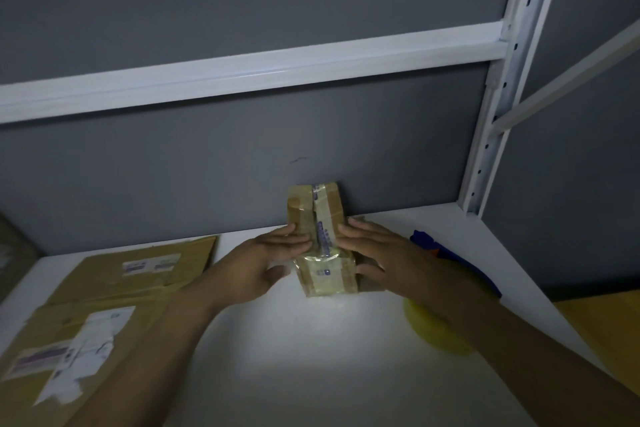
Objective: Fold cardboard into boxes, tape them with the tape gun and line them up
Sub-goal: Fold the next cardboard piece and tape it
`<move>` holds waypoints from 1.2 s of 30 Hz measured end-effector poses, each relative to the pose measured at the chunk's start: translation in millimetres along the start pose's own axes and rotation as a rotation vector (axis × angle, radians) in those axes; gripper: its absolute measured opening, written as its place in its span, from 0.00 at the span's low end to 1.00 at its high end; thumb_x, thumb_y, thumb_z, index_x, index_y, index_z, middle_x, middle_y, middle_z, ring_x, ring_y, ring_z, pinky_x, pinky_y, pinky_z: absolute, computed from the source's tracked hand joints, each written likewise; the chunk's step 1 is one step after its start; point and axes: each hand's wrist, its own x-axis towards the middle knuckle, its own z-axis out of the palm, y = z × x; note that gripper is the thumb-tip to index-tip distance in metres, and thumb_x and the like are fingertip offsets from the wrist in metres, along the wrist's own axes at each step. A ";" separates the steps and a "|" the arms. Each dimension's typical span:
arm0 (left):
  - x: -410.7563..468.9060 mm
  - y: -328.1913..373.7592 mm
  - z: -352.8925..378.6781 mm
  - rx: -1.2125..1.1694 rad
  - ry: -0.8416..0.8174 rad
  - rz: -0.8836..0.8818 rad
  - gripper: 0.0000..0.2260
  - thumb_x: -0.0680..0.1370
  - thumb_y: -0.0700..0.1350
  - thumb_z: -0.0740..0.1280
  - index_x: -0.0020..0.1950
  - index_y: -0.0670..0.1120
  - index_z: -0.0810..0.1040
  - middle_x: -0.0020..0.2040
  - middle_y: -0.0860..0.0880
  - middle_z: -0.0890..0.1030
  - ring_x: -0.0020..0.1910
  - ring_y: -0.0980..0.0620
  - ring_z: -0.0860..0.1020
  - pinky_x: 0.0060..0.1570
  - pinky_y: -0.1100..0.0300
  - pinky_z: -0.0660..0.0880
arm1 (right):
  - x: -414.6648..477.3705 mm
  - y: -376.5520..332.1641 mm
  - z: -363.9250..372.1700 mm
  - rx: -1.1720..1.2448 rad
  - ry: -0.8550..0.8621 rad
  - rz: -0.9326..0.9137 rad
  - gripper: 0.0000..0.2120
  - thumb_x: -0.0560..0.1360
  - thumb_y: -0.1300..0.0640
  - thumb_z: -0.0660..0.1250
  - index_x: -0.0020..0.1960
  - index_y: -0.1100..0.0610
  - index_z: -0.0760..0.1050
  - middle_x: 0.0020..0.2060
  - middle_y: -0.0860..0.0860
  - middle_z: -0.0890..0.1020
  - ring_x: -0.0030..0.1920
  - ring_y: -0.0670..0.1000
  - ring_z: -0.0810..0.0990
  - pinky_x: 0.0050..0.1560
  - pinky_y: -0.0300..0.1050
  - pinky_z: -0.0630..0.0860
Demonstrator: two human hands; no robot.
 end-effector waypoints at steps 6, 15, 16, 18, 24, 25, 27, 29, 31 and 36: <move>15.1 2.4 18.5 0.009 0.236 0.034 0.16 0.72 0.52 0.70 0.59 0.52 0.82 0.60 0.60 0.80 0.64 0.59 0.74 0.64 0.64 0.69 | 2.6 9.4 9.4 -0.074 0.101 -0.073 0.21 0.71 0.55 0.71 0.62 0.61 0.76 0.67 0.54 0.74 0.72 0.44 0.59 0.67 0.45 0.66; 11.7 15.6 32.3 -0.076 0.348 -0.032 0.24 0.71 0.66 0.67 0.55 0.48 0.83 0.56 0.60 0.78 0.62 0.60 0.71 0.63 0.69 0.66 | 9.8 -5.4 18.2 0.195 0.127 0.167 0.21 0.73 0.38 0.59 0.52 0.55 0.74 0.62 0.47 0.72 0.64 0.43 0.70 0.60 0.43 0.74; 12.9 18.1 33.1 -0.096 0.380 -0.047 0.24 0.74 0.66 0.64 0.53 0.48 0.83 0.54 0.60 0.78 0.60 0.59 0.72 0.61 0.69 0.67 | 13.7 -6.5 19.8 0.189 0.152 0.186 0.20 0.74 0.38 0.57 0.48 0.55 0.73 0.59 0.47 0.73 0.61 0.44 0.72 0.57 0.44 0.75; 17.5 22.6 36.8 -0.055 0.439 -0.074 0.25 0.76 0.67 0.60 0.48 0.47 0.83 0.49 0.60 0.77 0.54 0.58 0.73 0.54 0.70 0.68 | 21.0 -10.8 26.8 0.107 0.220 0.212 0.20 0.73 0.37 0.56 0.44 0.55 0.70 0.53 0.49 0.74 0.54 0.47 0.74 0.49 0.42 0.77; 23.0 23.5 42.9 -0.005 0.442 -0.103 0.20 0.72 0.63 0.66 0.45 0.45 0.81 0.45 0.54 0.80 0.50 0.56 0.71 0.48 0.75 0.64 | 18.1 -18.8 44.5 -0.026 0.360 0.182 0.20 0.73 0.43 0.61 0.50 0.60 0.76 0.53 0.54 0.77 0.53 0.48 0.72 0.43 0.42 0.79; 21.6 21.9 41.1 0.020 0.418 -0.083 0.19 0.72 0.61 0.67 0.46 0.46 0.81 0.46 0.54 0.80 0.51 0.55 0.71 0.49 0.73 0.65 | 15.4 -15.8 41.8 -0.045 0.321 0.124 0.18 0.73 0.46 0.63 0.51 0.60 0.76 0.55 0.55 0.76 0.56 0.49 0.72 0.48 0.45 0.80; 18.3 19.2 38.3 0.050 0.369 -0.056 0.16 0.73 0.59 0.66 0.49 0.47 0.81 0.49 0.54 0.80 0.54 0.55 0.72 0.51 0.69 0.67 | 11.2 -10.4 34.9 -0.078 0.214 0.023 0.11 0.73 0.56 0.70 0.52 0.59 0.77 0.58 0.54 0.75 0.62 0.49 0.69 0.57 0.49 0.78; 15.0 16.6 35.9 0.047 0.338 -0.038 0.14 0.76 0.55 0.65 0.52 0.48 0.81 0.53 0.53 0.81 0.60 0.55 0.71 0.57 0.68 0.67 | 5.8 -7.0 27.3 0.031 0.147 0.054 0.11 0.75 0.61 0.68 0.57 0.59 0.76 0.62 0.53 0.75 0.67 0.43 0.64 0.66 0.42 0.69; 10.6 15.1 35.6 0.016 0.326 -0.009 0.11 0.76 0.48 0.67 0.57 0.47 0.81 0.57 0.54 0.81 0.65 0.55 0.70 0.64 0.70 0.64 | -0.2 -5.4 21.1 0.122 0.113 0.101 0.14 0.78 0.61 0.63 0.63 0.58 0.73 0.67 0.50 0.71 0.71 0.39 0.60 0.69 0.34 0.59; 1.6 13.1 29.8 0.023 0.302 0.059 0.14 0.77 0.42 0.66 0.62 0.47 0.81 0.62 0.57 0.78 0.67 0.58 0.71 0.67 0.69 0.64 | 2.7 -10.0 13.2 0.179 0.072 0.182 0.15 0.76 0.55 0.68 0.61 0.55 0.75 0.68 0.46 0.71 0.69 0.40 0.65 0.67 0.33 0.64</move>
